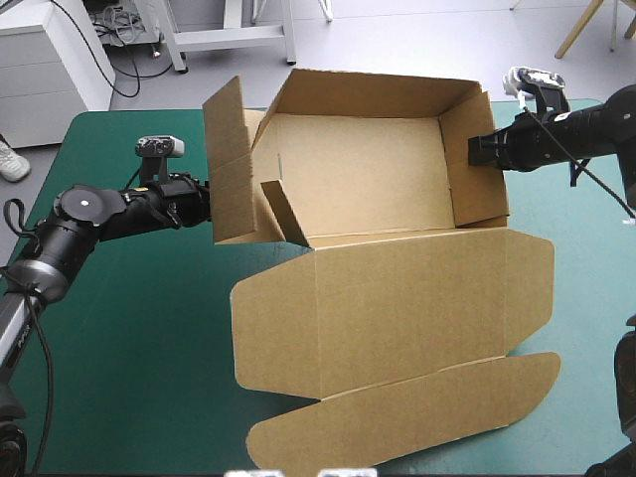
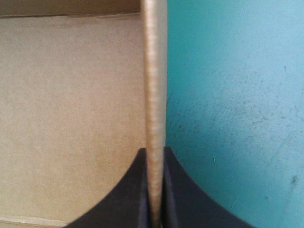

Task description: Fold the box

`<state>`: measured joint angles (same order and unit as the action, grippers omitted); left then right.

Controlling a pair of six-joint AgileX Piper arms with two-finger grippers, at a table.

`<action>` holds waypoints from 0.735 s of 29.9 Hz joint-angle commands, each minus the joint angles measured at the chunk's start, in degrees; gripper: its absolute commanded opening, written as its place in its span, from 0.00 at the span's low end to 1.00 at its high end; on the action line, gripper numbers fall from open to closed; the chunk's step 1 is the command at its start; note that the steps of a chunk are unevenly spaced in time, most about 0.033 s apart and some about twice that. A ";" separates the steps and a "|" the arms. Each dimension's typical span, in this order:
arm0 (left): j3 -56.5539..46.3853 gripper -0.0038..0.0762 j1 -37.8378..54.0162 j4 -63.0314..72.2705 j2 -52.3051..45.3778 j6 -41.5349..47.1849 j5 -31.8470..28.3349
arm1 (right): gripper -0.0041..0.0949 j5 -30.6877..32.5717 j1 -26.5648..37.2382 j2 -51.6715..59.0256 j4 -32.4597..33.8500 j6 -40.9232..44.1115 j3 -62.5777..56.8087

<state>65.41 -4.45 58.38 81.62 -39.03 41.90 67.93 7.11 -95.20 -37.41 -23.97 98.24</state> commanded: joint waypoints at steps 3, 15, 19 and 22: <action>2.12 0.37 0.04 15.41 -1.81 -8.39 4.80 | 0.02 -3.22 0.37 2.87 -2.76 0.07 1.76; 2.97 0.38 0.04 29.65 -1.81 -15.17 13.55 | 0.02 -4.18 0.37 2.87 -1.58 0.17 1.76; 5.52 0.42 0.04 30.13 -1.81 -15.17 15.81 | 0.02 -4.44 0.37 2.87 -1.65 0.29 1.76; 7.19 0.50 0.04 31.37 -1.81 -15.17 17.32 | 0.02 -4.55 0.37 2.87 -1.65 0.39 1.76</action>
<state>69.47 -4.40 83.96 81.62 -53.87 56.84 65.45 7.11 -95.20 -35.63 -23.92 98.24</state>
